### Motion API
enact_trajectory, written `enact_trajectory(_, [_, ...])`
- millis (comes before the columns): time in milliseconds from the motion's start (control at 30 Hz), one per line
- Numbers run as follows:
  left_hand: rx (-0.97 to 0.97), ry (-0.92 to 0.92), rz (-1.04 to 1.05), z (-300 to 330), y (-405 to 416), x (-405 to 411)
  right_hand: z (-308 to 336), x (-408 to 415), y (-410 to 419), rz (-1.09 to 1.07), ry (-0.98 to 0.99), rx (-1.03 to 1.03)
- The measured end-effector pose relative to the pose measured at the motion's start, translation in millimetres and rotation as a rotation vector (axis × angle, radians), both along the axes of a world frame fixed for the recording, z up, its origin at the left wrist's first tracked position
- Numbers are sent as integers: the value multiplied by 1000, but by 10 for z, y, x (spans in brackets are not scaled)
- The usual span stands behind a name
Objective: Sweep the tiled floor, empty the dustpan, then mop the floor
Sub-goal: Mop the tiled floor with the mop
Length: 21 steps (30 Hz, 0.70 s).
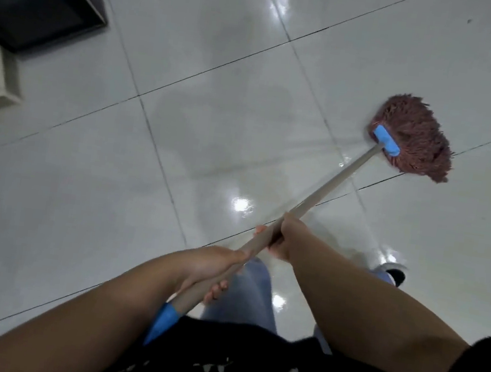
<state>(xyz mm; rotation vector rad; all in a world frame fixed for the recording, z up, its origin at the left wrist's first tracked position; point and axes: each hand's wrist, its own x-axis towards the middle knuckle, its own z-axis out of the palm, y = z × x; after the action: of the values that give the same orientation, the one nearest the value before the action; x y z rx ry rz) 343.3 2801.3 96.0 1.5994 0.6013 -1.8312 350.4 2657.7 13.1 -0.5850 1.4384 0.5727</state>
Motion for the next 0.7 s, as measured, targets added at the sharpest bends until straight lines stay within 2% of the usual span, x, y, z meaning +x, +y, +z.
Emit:
enact_trajectory(167, [42,20,-33,191,748,131,150,-25,674,-74,-123,125])
enact_trajectory(367, [26,13,-49,114,905,113,348,-113,866,-95,-178,43])
enact_trajectory(467, [8,-51,-67,52,924,-30,411,-257,977,-139,-216,-8])
enact_trajectory(600, [-62,-162,-114,16,1051,-262,411,-569,1263,-276,-327,-111])
enact_trajectory(700, [-108,-108,-99,98,1294,-396,483,-838,1589,-363,-369,-88])
